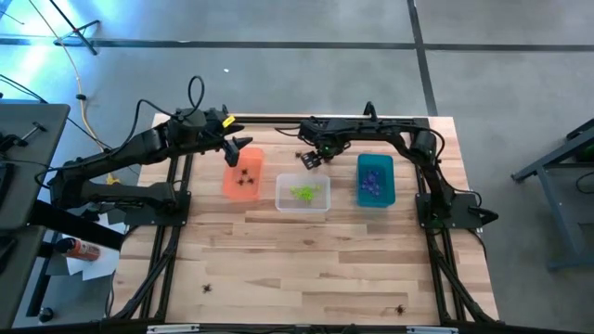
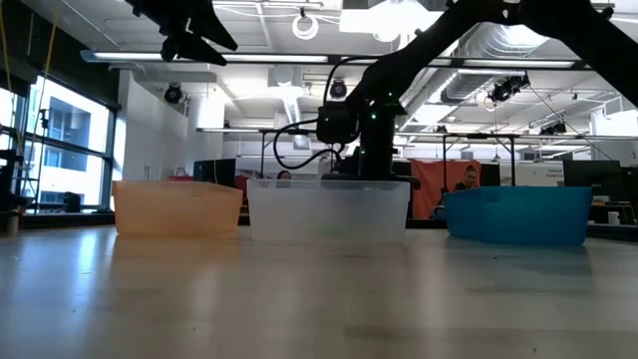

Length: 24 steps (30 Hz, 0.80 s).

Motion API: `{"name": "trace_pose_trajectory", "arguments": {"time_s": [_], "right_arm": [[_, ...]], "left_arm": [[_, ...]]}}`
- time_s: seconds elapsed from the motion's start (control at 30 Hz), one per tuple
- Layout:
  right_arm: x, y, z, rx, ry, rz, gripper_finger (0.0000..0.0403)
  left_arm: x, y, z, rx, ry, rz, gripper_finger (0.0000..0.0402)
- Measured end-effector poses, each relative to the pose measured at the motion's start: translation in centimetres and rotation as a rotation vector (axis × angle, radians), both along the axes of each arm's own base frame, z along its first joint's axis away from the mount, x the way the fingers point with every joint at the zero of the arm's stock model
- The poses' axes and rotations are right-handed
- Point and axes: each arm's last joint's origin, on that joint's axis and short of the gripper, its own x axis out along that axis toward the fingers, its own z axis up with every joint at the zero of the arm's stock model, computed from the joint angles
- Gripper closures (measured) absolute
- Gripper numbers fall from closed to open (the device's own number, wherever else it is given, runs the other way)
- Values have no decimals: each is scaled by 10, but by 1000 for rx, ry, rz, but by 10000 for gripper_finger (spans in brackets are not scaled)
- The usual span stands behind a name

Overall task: Sort Halloween decoration
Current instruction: Put the black spider toy into the orange bin

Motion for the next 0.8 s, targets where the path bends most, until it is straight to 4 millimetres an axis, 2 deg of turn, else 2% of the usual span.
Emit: {"name": "trace_pose_trajectory", "arguments": {"time_s": [0.2, 0.5, 0.67, 0.8], "right_arm": [[0, 2, -1, 3, 4, 3, 217], [-1, 6, -1, -6, 39, 95, 388], [-3, 10, 7, -24, 55, 139, 394], [-5, 10, 24, -61, 24, 178, 396]], "left_arm": [[0, 0, 0, 0, 1, 0, 174], [0, 0, 0, 0, 0, 0, 174], [0, 0, 0, 1, 0, 1, 174], [0, 0, 0, 3, 1, 6, 174]]}}
